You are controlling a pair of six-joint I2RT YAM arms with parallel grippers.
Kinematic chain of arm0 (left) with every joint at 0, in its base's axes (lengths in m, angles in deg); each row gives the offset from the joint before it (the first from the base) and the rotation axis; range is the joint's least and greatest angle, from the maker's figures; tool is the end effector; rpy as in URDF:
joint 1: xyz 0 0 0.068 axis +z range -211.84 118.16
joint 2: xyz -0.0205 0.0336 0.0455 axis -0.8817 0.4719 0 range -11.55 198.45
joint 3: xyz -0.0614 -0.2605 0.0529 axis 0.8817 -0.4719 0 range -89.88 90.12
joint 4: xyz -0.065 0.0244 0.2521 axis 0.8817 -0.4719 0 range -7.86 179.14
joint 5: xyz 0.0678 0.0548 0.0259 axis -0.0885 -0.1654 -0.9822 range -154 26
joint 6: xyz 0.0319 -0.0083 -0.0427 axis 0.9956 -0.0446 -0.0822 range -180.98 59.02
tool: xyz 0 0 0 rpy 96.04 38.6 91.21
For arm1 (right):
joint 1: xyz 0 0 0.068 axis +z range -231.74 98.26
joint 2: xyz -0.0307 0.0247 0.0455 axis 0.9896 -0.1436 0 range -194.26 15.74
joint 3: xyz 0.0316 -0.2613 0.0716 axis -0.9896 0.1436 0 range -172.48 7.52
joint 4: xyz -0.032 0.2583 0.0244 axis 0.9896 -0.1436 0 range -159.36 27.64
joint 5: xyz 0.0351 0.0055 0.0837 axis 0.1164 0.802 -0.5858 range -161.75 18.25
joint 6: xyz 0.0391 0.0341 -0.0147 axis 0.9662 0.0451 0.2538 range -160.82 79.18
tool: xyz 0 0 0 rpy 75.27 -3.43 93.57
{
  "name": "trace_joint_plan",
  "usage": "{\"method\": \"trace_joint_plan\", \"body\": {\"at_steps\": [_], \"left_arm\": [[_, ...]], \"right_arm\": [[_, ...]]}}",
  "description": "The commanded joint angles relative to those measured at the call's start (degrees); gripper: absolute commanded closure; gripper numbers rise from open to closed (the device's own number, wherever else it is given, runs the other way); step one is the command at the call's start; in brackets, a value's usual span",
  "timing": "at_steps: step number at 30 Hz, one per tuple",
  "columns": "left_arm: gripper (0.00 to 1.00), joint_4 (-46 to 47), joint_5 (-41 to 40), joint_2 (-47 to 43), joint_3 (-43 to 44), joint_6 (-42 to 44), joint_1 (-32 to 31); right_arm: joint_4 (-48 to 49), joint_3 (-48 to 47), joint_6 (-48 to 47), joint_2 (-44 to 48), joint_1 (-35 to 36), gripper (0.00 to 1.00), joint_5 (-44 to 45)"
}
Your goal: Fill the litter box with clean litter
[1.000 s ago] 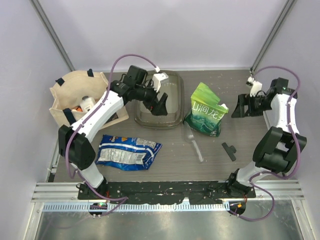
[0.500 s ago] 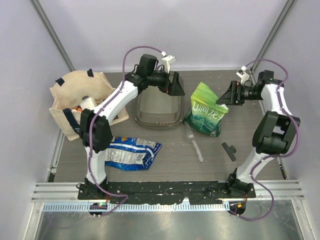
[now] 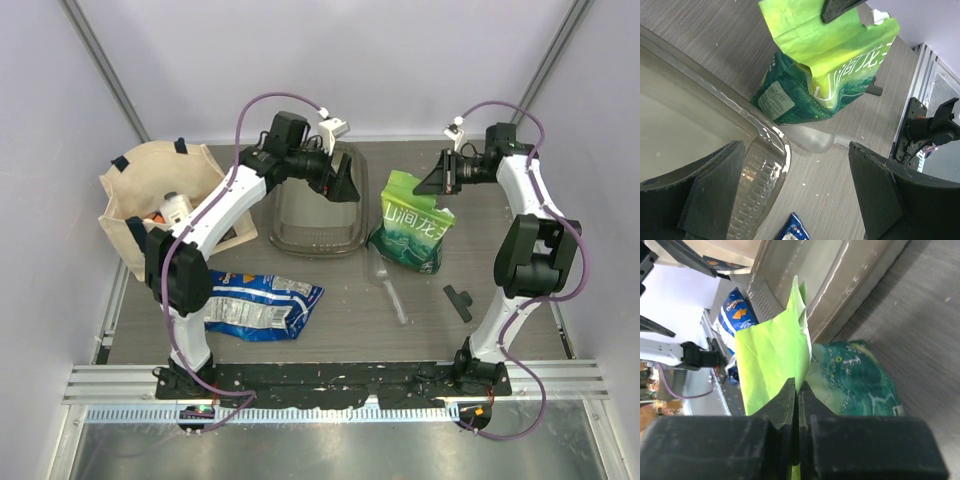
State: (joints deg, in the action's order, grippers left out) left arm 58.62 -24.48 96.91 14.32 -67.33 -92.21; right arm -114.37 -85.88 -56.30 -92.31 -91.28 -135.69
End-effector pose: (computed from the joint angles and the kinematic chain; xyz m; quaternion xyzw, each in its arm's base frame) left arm 0.3645 -0.2398 0.3476 0.3268 0.7831 -0.4218 0.3196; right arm 0.3894 -0.0331 0.2783 -0.1500 0.8241 0.4691 0.2798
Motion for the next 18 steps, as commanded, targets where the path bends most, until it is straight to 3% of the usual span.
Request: {"method": "trace_joint_plan", "body": {"at_steps": [1,8,12,18], "left_arm": [[0.11,-1.4,2.3,-1.9,2.1,3.4,-0.1],[0.11,-4.6,3.9,1.0,9.3,12.9,-1.4],[0.09,3.2,3.5,2.2,10.8,10.5,-2.1],[0.06,13.1,1.3,6.5,12.6,11.7,-5.7]], "right_arm": [[-2.6,-8.3,-7.3,4.1,2.1,0.99,3.5],[-10.4,-20.0,-19.4,8.5,6.5,0.98,10.1],[-15.4,-25.4,-25.0,9.6,9.5,0.99,13.5],[-17.2,-21.1,-27.7,12.8,11.3,0.99,14.7]]}}
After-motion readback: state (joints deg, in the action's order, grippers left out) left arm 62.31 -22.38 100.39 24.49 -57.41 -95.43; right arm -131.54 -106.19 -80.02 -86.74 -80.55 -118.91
